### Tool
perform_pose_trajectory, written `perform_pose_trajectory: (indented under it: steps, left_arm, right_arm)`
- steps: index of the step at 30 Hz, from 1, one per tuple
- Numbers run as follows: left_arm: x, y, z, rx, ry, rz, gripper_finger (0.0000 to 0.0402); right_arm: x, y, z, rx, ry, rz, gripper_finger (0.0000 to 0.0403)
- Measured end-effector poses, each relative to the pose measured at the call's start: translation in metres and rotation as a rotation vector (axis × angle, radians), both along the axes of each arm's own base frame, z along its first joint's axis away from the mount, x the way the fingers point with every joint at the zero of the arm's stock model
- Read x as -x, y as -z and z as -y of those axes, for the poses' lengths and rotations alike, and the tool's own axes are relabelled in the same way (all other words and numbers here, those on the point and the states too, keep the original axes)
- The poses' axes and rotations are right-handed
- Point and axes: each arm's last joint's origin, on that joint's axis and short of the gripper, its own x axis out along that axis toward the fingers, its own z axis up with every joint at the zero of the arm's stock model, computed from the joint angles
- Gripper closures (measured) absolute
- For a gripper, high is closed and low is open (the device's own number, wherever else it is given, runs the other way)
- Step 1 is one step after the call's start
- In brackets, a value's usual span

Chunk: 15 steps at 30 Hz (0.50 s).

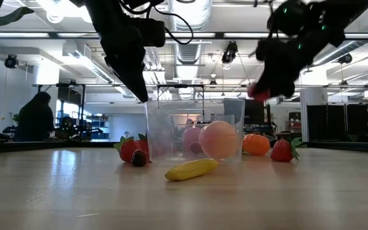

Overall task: Pick and placing Produce into tupperware
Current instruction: Put the red strawberry into the transparent bin

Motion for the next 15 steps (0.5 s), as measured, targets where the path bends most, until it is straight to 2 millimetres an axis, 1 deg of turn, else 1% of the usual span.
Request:
perform_pose_trajectory:
  steps: [3, 7, 10, 13, 15]
  left_arm:
    - [0.002, 0.005, 0.0, -0.001, 0.0, -0.018, 0.0162]
    - [0.007, 0.013, 0.0, -0.002, -0.003, -0.049, 0.0162]
    - [0.009, 0.014, -0.001, 0.01, -0.026, -0.047, 0.0162]
    - [0.012, 0.007, -0.001, 0.034, -0.067, -0.015, 0.0162]
    - [0.016, 0.001, -0.001, 0.051, -0.102, 0.017, 0.0162]
  right_arm:
    - [-0.009, -0.02, -0.01, -0.007, -0.066, 0.062, 0.0208]
    - [-0.037, -0.038, -0.015, 0.002, -0.115, 0.096, 0.0207]
    - [-0.062, -0.039, -0.015, -0.021, -0.165, 0.077, 0.0207]
    - [-0.084, -0.032, -0.015, -0.045, -0.216, 0.045, 0.0207]
    - [-0.095, -0.027, -0.016, -0.052, -0.235, 0.025, 0.0207]
